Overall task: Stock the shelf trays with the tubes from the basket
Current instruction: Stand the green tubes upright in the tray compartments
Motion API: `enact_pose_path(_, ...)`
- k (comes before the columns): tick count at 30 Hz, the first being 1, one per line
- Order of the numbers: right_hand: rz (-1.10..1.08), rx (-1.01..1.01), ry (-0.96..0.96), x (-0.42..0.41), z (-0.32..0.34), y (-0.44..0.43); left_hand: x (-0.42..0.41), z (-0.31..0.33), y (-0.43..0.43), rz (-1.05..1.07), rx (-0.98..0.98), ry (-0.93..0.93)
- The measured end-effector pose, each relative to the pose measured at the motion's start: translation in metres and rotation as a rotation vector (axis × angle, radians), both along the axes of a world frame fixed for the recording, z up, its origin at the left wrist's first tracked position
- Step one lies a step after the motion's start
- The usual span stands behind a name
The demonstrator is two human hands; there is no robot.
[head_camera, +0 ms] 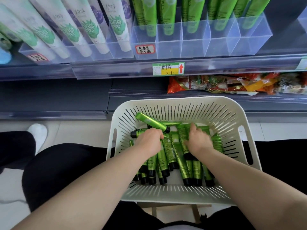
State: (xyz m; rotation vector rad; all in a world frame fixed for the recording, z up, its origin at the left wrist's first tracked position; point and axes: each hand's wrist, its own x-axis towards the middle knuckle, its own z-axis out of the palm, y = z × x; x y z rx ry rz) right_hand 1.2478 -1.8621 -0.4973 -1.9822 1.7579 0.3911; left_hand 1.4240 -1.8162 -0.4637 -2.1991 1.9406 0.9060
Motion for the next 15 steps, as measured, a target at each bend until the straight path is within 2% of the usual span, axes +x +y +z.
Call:
enact_pose_path(3,0.049,0.050,0.059,0.005,0.003,-0.001,0.007,-0.002,-0.001,-0.014,-0.011,-0.019)
enact_pose_path(6,0.050,0.124,-0.009,0.010,0.009,0.000,0.012,-0.001,-0.004,-0.045,-0.038,-0.043)
enact_pose_path(9,0.073,0.121,-0.046,0.009,0.010,0.001,0.010,0.001,-0.008,-0.084,-0.150,-0.072)
enact_pose_path(12,0.099,0.119,-0.112,0.003,0.007,0.005,0.008,0.005,-0.018,-0.179,-0.251,-0.148)
enact_pose_path(15,0.098,0.071,-0.196,-0.002,0.005,0.006,0.010,0.012,-0.028,-0.266,-0.200,-0.304)
